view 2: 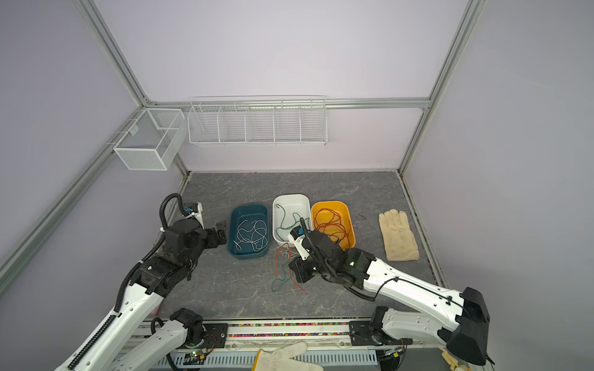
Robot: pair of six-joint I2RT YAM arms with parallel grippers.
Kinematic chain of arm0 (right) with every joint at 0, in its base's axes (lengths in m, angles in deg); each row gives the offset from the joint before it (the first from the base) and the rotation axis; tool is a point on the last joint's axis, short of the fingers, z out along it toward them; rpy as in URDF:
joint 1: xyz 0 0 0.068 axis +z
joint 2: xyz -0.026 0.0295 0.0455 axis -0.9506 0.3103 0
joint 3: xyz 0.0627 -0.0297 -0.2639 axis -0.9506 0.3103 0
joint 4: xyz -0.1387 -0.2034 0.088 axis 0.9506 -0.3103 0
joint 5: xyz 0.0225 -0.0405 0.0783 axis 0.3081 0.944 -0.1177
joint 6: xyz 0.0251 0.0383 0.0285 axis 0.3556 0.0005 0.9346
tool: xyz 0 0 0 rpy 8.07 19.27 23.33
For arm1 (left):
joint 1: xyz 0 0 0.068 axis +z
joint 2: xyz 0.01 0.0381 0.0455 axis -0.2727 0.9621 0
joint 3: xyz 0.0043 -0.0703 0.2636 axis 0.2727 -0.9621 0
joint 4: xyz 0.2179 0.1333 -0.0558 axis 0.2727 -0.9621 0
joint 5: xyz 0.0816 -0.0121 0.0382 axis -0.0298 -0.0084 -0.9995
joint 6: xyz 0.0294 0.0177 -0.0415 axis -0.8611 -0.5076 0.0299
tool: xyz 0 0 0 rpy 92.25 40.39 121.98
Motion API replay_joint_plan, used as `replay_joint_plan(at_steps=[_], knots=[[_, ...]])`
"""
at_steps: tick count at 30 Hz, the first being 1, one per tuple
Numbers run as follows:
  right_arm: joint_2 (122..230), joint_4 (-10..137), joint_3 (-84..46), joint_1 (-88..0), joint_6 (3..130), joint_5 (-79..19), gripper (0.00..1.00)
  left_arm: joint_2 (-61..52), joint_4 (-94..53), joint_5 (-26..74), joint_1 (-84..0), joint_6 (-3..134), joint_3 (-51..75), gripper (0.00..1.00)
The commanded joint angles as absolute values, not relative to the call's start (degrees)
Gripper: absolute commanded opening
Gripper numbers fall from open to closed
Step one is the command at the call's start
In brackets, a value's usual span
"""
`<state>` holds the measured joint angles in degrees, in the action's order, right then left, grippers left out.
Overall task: Untangle the cables
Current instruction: 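Lift the red wire with the right gripper and drop it into the yellow tub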
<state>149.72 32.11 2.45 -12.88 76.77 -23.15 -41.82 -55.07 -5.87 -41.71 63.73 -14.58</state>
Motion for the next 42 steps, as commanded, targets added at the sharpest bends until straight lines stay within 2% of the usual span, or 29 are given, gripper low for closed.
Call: replay_joint_plan(at_steps=[1, 17, 26, 34, 42], knots=[[146.59, 24.82, -3.11, -12.46, 73.72, -20.67, 0.07, -41.55, -55.2, -5.21, -41.75, 64.87, -13.33, 0.99], [141.84, 17.05, -16.27, -15.58, 69.01, -11.86, 0.06, -40.67, -55.64, -4.73, -41.75, 64.76, -13.19, 0.99], [143.76, 19.4, -15.67, -30.73, 67.68, -18.87, 0.06, -40.43, -55.44, -4.54, -41.75, 64.54, -13.49, 0.99], [149.5, 27.29, -9.05, -44.45, 71.48, -26.13, 0.06, -40.37, -55.35, -4.56, -41.86, 64.3, -13.62, 0.99], [157.91, 34.08, -7.05, -49.08, 72.97, -28.47, 0.06, -40.31, -55.13, -4.39, -41.84, 64.17, -13.76, 0.99]])
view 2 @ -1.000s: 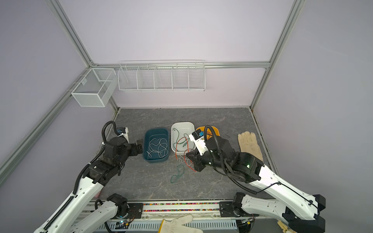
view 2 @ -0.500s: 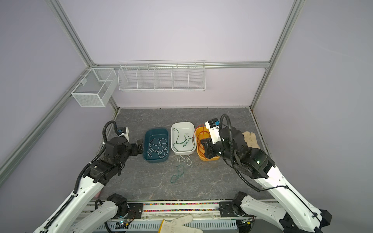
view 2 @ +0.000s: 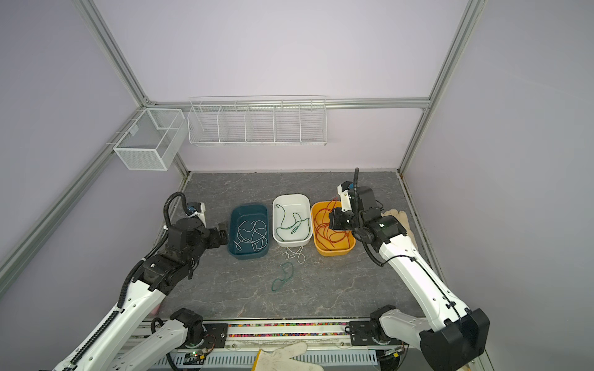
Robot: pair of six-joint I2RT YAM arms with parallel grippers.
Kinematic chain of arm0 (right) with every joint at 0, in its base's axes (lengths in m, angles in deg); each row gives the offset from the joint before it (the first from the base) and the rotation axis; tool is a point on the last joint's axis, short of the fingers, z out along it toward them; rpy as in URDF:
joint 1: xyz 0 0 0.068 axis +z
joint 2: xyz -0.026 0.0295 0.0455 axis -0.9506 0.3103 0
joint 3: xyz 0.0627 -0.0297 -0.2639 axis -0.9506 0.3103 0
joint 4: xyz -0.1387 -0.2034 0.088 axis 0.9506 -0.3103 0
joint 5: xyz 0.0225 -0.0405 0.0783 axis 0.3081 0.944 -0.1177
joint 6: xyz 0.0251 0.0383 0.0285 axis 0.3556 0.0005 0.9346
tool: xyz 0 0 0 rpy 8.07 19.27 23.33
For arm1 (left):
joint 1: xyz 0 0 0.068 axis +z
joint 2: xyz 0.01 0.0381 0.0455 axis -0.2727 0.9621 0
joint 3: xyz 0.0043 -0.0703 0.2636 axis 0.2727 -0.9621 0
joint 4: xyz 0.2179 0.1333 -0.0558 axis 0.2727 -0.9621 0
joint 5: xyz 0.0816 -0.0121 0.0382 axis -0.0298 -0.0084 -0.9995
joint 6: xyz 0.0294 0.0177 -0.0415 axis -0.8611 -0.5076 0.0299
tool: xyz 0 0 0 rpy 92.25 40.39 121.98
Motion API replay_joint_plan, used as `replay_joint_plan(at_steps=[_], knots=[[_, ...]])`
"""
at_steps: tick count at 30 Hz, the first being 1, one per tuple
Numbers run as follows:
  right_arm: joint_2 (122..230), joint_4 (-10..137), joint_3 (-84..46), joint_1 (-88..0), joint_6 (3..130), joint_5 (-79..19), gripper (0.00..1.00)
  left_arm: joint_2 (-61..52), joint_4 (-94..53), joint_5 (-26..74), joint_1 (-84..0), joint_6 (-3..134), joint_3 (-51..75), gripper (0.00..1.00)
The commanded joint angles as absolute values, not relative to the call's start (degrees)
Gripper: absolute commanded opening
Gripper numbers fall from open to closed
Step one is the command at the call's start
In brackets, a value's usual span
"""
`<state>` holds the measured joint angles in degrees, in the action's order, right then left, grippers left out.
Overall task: Untangle the cables
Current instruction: 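Lift the red wire with the right gripper and drop it into the yellow tub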
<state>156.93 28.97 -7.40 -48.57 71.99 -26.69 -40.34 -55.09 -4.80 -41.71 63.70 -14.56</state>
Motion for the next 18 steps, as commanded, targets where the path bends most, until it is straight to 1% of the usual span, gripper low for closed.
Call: replay_joint_plan(at_steps=[1, 9, 11, 14, 16, 18], knots=[[158.89, 34.69, -7.22, -49.26, 72.81, -27.85, 0.06, -40.31, -55.09, -4.3, -41.84, 64.14, -13.73, 0.99], [168.07, 36.73, -8.31, -51.05, 73.04, -25.17, 0.06, -40.13, -55.09, -4.05, -41.96, 64.08, -13.8, 0.99], [169.32, 37.35, -8.03, -51.19, 72.95, -24.19, 0.09, -40.22, -55.13, -4.03, -41.93, 64.08, -13.85, 0.99], [170.52, 37.6, -7.93, -51.42, 72.72, -24.42, 0.19, -40.1, -55.11, -3.99, -42.01, 63.99, -13.87, 0.99], [170.51, 36.72, -8.19, -51.31, 72.43, -24.77, 0.32, -40.14, -55.09, -3.95, -42.1, 64.08, -13.87, 0.99], [169.63, 36.27, -7.96, -51.31, 72.43, -24.67, 0.38, -40.12, -55.09, -3.94, -42.17, 63.93, -13.87, 0.99]])
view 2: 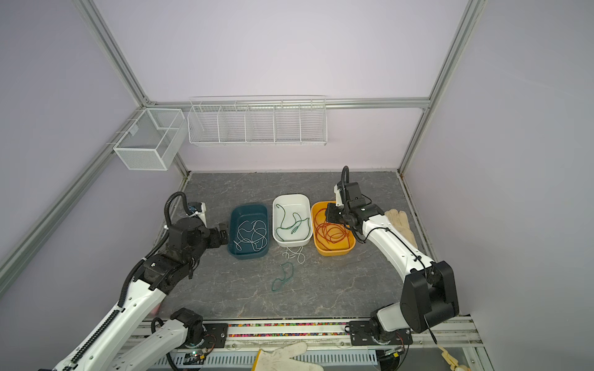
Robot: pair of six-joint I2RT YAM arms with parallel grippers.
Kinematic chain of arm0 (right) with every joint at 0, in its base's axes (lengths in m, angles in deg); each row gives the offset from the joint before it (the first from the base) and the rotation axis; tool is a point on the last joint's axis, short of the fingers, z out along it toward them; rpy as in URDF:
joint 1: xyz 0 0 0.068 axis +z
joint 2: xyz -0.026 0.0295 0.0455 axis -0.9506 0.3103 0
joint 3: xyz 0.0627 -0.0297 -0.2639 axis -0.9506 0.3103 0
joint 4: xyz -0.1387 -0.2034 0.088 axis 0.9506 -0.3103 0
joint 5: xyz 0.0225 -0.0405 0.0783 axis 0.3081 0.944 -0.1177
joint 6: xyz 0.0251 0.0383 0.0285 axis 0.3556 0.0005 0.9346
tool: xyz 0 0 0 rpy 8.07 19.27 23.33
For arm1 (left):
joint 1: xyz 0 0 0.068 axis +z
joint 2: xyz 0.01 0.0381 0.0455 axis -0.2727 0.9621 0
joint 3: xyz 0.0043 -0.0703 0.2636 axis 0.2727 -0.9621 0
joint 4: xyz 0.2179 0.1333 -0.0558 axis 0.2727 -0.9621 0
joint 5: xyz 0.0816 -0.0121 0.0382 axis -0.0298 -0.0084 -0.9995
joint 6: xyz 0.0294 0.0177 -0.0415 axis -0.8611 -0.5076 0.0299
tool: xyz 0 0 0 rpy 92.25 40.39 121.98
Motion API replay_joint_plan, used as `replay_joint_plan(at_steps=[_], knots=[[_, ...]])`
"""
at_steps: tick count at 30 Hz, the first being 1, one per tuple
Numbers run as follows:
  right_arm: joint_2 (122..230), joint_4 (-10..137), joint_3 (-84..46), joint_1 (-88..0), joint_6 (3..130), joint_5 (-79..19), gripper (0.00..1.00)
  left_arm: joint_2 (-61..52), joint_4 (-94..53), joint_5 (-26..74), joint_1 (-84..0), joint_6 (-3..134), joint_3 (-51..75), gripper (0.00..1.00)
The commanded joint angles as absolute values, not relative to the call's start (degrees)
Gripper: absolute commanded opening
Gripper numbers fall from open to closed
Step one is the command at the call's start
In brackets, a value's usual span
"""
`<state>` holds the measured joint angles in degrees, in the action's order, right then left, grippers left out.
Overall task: Untangle the cables
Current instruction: 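Lift the red wire with the right gripper and drop it into the yellow tub, then move the right gripper back to the pile beside the white tub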
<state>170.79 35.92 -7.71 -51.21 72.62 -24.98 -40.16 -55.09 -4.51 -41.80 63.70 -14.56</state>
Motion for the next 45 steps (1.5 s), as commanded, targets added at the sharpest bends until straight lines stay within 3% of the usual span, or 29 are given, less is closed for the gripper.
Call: replay_joint_plan(at_steps=[1, 9, 17, 30, 45], knots=[[168.96, 36.07, -7.7, -51.27, 72.43, -24.76, 0.41, -40.21, -55.09, -3.94, -42.19, 63.95, -13.83, 0.99], [162.86, 34.28, -4.94, -46.19, 71.82, -29.01, 0.54, -40.15, -55.13, -3.87, -42.28, 63.81, -13.79, 0.99], [162.31, 37.74, 2.11, -35.62, 72.05, -30.51, 0.57, -40.32, -55.17, -3.78, -42.28, 63.73, -13.8, 0.99], [175.47, 41.6, 1.35, -25.69, 67.27, -25.94, 0.58, -40.17, -55.09, -3.59, -42.28, 63.46, -13.84, 0.99], [185.09, 45.91, -2.0, -24.23, 65.69, -19.39, 0.57, -40.31, -54.83, -3.12, -42.28, 63.26, -13.79, 0.99]])
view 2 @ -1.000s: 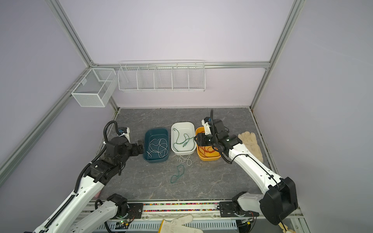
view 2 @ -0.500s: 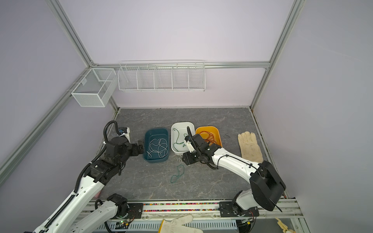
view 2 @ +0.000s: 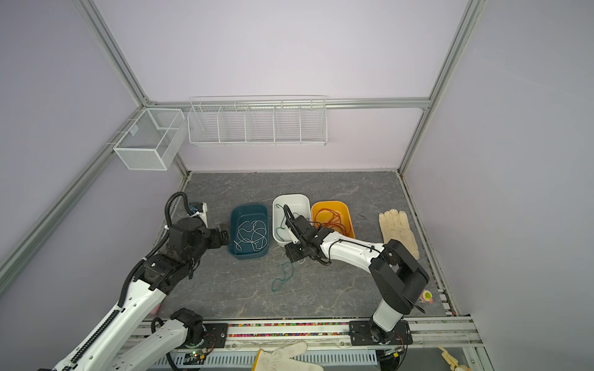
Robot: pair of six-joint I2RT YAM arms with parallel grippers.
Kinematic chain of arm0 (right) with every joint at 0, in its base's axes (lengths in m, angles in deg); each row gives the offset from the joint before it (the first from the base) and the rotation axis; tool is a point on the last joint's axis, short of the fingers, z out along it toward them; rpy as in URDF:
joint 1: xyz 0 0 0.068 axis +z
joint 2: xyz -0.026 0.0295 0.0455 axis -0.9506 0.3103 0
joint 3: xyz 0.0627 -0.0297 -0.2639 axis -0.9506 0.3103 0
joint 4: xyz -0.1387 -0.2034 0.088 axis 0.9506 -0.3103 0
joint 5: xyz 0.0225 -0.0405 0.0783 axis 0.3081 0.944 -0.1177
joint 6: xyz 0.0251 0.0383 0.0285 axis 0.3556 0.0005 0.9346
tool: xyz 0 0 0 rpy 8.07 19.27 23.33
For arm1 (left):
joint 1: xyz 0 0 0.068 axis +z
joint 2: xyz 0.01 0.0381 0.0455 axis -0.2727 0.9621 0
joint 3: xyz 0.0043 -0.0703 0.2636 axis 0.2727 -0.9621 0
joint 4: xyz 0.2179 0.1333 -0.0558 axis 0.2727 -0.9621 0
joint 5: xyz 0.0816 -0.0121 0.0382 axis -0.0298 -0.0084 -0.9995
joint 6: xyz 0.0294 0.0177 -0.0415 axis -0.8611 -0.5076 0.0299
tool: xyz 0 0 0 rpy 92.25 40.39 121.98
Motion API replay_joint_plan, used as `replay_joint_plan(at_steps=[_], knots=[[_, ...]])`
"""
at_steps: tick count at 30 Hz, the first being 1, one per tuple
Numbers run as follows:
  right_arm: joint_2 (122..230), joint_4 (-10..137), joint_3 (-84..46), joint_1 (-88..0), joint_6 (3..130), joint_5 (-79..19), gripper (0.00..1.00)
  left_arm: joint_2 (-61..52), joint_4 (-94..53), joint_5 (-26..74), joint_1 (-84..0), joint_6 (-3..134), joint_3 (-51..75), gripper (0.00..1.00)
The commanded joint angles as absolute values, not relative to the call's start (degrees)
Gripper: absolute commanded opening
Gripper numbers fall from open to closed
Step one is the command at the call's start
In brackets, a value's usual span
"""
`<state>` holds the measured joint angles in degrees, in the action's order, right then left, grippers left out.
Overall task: Untangle the cables
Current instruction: 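Move the right gripper back to the pile beside the white tub, then grasp the last white wire with the right gripper and drop it into the teal tub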
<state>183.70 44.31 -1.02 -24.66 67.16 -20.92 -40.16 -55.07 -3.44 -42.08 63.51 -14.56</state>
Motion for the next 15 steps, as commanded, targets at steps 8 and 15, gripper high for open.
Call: replay_joint_plan(at_steps=[8, 15], knots=[[187.12, 47.63, -2.05, -24.1, 65.84, -20.47, 0.37, -40.37, -54.82, -2.92, -42.28, 63.3, -13.8, 0.99], [184.64, 47.35, -1.1, -22.84, 65.5, -21.04, 0.12, -40.71, -54.83, -2.98, -42.28, 63.27, -13.9, 0.99]])
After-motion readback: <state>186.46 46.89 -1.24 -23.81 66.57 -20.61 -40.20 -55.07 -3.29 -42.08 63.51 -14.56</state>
